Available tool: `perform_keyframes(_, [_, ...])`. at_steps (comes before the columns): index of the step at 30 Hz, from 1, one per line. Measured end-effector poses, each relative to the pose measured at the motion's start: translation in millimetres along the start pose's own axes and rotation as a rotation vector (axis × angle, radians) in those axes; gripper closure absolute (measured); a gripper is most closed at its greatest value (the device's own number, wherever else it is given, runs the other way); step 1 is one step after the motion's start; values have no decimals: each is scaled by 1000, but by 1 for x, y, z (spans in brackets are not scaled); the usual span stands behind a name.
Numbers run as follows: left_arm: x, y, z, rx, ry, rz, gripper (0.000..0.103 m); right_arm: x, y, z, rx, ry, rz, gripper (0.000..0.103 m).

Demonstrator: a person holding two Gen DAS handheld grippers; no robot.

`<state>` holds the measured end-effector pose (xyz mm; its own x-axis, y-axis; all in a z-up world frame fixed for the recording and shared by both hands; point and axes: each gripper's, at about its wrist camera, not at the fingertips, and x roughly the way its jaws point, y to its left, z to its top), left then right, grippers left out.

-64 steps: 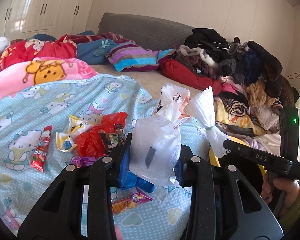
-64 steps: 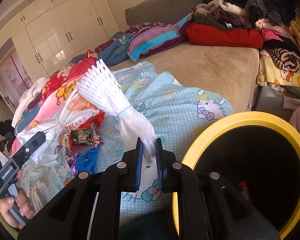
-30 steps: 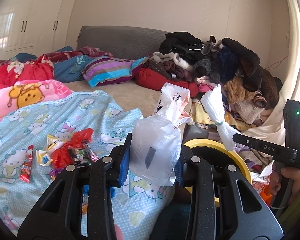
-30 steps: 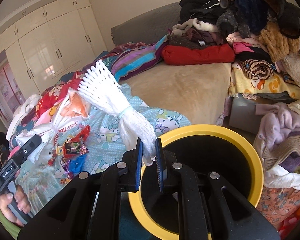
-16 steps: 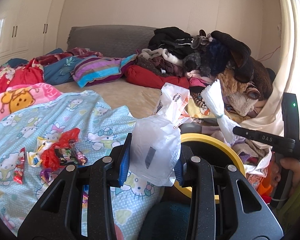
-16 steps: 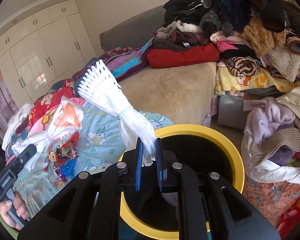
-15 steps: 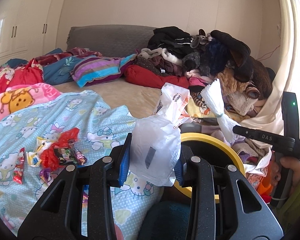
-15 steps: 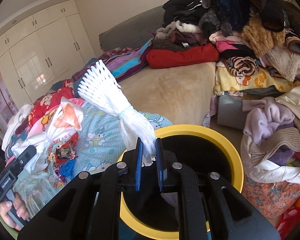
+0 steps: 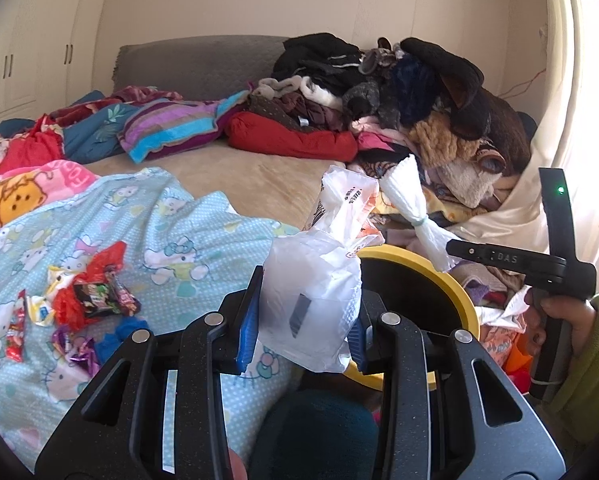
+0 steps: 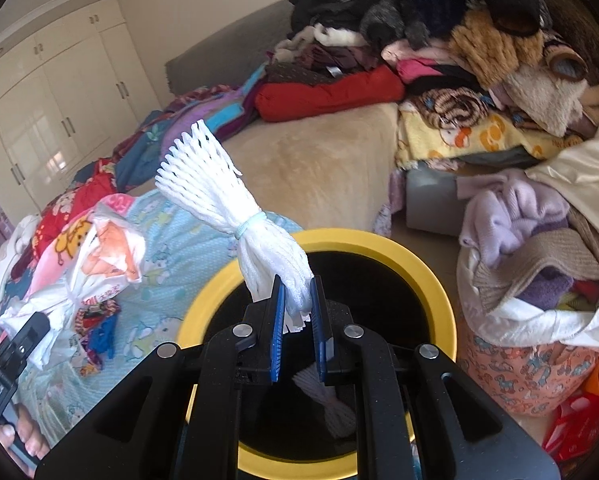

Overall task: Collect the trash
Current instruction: 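Carry the plastic bag and mesh sleeve to the yellow bin and release both inside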

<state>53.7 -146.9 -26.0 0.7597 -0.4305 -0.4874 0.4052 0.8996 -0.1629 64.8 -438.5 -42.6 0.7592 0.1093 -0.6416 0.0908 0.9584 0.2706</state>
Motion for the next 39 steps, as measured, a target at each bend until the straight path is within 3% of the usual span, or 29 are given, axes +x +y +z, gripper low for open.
perform_keyframes(22, [64, -42, -15, 83, 141, -61, 74, 20, -37, -7, 74, 60, -84, 90])
perform_keyframes(29, [83, -48, -16, 69, 155, -94, 71, 24, -39, -9, 66, 67, -104, 83])
perform_keyframes(30, [85, -47, -16, 62, 155, -95, 64, 24, -39, -10, 68, 70, -105, 80])
perform_keyframes(31, [86, -48, -15, 54, 153, -94, 50, 25, -40, -10, 71, 71, -107, 71])
perform_keyframes(33, [84, -45, -15, 31, 138, -80, 38, 25, -40, -11, 76, 69, -112, 63])
perform_keyframes(35, [78, -43, -14, 25, 121, -70, 36, 25, -38, -11, 68, 67, -116, 59])
perform_keyframes(37, [71, -42, -13, 29, 95, -59, 23, 24, -35, -12, 66, 55, -113, 53])
perform_keyframes(39, [63, -38, -12, 19, 75, -51, 23, 23, -31, -13, 60, 43, -105, 50])
